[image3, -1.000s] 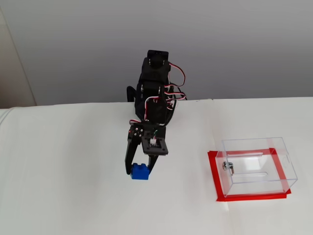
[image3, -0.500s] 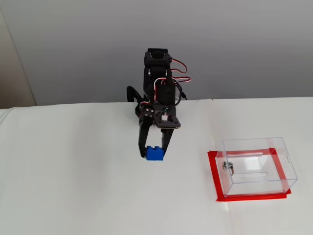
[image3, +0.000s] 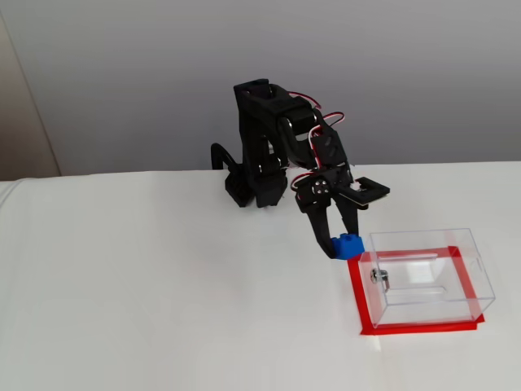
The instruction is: Pick the blue lego brick and place it into the transparent box
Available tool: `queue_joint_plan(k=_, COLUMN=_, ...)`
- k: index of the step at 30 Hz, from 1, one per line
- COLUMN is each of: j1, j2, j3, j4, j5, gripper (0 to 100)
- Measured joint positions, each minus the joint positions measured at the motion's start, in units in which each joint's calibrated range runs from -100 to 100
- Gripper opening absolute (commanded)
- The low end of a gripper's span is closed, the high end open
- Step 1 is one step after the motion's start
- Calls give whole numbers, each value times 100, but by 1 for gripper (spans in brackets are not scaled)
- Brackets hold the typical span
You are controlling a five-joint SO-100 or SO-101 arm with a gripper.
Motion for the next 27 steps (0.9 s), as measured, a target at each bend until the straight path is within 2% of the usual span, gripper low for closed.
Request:
queue_joint_plan(k=4, j1=-887, j2=8, j3=247, j4=0, j5=0, gripper=9)
queue_joint_plan(k=12, j1=-2009, j2=161, j3=291, j4=-180, j5=0, gripper=9)
queue_joint_plan(k=17, j1=-2500, j2=736, j3=212, j4=-394, j5=0, gripper=9)
queue_joint_plan(k=27, j1=-3013, j2=2444, j3=-1174, j4=-403, j5=5, gripper=9)
